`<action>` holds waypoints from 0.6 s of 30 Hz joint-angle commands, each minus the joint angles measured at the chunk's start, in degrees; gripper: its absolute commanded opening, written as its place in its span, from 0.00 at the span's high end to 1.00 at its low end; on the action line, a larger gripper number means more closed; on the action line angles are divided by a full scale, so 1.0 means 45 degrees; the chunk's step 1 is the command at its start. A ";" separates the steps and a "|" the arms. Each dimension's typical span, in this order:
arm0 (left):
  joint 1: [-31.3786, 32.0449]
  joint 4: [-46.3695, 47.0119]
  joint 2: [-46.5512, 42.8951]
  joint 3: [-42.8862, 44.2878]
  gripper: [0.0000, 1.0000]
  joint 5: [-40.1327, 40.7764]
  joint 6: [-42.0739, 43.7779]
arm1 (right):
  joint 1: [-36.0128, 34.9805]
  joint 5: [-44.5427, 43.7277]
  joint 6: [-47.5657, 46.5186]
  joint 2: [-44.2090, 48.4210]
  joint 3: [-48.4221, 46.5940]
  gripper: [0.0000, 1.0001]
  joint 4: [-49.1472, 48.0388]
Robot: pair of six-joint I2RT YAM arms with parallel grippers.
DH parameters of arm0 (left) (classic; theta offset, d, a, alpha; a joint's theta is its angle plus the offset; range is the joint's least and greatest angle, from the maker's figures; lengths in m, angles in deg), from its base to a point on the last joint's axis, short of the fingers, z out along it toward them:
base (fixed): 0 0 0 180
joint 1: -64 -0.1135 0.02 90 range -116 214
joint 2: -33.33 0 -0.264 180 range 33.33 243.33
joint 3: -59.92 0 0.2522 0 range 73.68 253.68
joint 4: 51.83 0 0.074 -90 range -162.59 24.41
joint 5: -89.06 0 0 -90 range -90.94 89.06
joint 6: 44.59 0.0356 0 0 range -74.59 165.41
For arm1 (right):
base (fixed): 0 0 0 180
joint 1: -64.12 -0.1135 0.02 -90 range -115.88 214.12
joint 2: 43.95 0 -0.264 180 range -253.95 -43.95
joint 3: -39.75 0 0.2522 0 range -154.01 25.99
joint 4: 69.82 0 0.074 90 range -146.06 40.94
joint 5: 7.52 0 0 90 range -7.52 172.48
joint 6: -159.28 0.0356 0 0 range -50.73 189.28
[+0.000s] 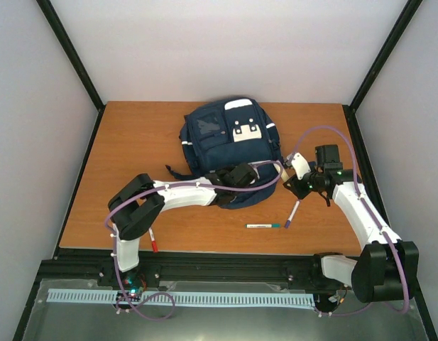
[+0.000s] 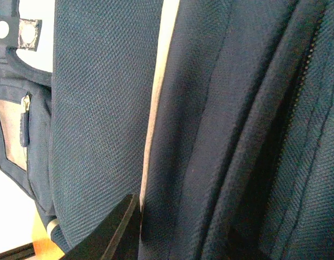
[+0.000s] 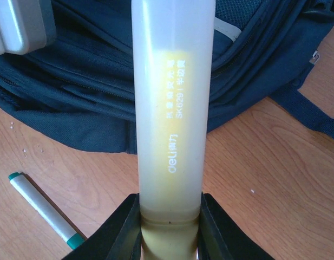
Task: Pack the student bag
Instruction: Place the stationery in the student bag.
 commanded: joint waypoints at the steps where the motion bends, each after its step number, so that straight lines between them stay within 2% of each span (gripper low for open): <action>1: 0.0191 0.0450 -0.0504 0.0369 0.76 0.0449 -0.0064 | 0.0207 0.0274 0.0049 -0.0088 0.0099 0.75 0.0057; 9: 0.0191 0.0241 -0.2420 0.0395 0.98 -0.0273 -0.0910 | 0.0205 0.0898 -0.0845 0.0616 0.0339 0.78 0.0086; 15: 0.0039 -0.0937 -0.2159 0.2155 0.99 -0.0797 -0.2968 | 0.0181 0.1514 -0.2212 0.1133 0.0185 0.80 0.0755; 18: -0.0460 -0.1904 -0.2572 0.2869 0.99 -0.1649 -0.4481 | -0.0013 0.1262 -0.3169 0.1273 0.0028 0.80 0.1207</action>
